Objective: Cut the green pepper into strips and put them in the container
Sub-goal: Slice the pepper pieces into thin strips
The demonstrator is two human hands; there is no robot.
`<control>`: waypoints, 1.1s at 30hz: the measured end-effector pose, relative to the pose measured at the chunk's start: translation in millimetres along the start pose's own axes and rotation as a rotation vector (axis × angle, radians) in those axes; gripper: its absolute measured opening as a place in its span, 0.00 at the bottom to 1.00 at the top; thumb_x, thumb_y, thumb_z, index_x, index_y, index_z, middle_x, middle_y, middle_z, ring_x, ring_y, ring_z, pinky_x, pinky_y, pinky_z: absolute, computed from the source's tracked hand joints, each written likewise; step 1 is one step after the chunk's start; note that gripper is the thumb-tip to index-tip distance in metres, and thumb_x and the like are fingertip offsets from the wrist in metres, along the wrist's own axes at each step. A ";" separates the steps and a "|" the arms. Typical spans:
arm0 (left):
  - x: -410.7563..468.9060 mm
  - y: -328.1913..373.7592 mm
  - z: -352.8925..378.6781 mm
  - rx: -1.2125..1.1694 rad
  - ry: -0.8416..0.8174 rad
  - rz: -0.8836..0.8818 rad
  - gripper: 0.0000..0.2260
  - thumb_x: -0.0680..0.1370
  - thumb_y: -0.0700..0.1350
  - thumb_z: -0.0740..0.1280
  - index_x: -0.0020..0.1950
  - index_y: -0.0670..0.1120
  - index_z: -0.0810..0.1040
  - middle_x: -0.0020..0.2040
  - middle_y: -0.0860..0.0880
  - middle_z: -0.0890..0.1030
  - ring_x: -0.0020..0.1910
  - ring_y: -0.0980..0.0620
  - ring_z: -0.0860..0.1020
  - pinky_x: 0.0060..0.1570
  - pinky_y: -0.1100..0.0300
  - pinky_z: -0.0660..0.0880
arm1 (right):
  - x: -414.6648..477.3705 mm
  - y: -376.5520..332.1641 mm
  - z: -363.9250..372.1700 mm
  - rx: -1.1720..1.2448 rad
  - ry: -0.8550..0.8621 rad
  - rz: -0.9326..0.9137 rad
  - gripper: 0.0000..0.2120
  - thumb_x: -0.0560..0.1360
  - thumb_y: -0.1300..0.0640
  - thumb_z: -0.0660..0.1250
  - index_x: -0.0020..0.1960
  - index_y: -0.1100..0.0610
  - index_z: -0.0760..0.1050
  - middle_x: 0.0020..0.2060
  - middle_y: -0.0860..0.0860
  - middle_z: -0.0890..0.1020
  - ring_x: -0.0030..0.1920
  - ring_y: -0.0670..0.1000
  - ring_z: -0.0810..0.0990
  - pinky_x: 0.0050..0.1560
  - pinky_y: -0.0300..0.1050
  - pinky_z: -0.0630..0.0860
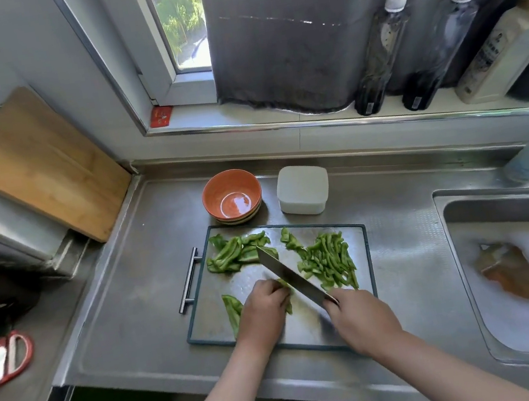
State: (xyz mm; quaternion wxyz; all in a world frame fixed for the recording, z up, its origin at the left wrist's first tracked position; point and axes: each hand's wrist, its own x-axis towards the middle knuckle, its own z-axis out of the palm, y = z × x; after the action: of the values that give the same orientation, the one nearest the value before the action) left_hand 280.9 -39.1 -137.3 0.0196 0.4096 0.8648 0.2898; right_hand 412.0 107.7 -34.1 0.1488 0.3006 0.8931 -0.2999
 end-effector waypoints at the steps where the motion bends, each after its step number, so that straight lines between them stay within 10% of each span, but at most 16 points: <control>1: 1.9 -1.4 0.4 0.009 0.000 -0.005 0.05 0.71 0.39 0.74 0.46 0.44 0.85 0.44 0.49 0.82 0.46 0.47 0.78 0.36 0.58 0.77 | 0.1 0.2 1.0 -0.002 -0.004 0.007 0.16 0.82 0.49 0.54 0.35 0.47 0.65 0.38 0.47 0.77 0.41 0.53 0.75 0.36 0.47 0.67; 33: -6.5 6.4 12.5 0.016 0.109 -0.015 0.04 0.72 0.39 0.76 0.44 0.44 0.83 0.42 0.49 0.80 0.42 0.48 0.75 0.37 0.55 0.75 | -8.5 15.1 -8.5 -0.127 0.055 -0.027 0.10 0.83 0.49 0.53 0.44 0.44 0.69 0.39 0.48 0.81 0.39 0.54 0.75 0.37 0.47 0.71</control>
State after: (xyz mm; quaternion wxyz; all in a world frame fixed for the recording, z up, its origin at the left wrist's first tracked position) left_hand 293.2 -34.5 -145.7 -0.0287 0.3869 0.8698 0.3048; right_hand 427.4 118.9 -30.4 0.1388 0.2868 0.9179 -0.2364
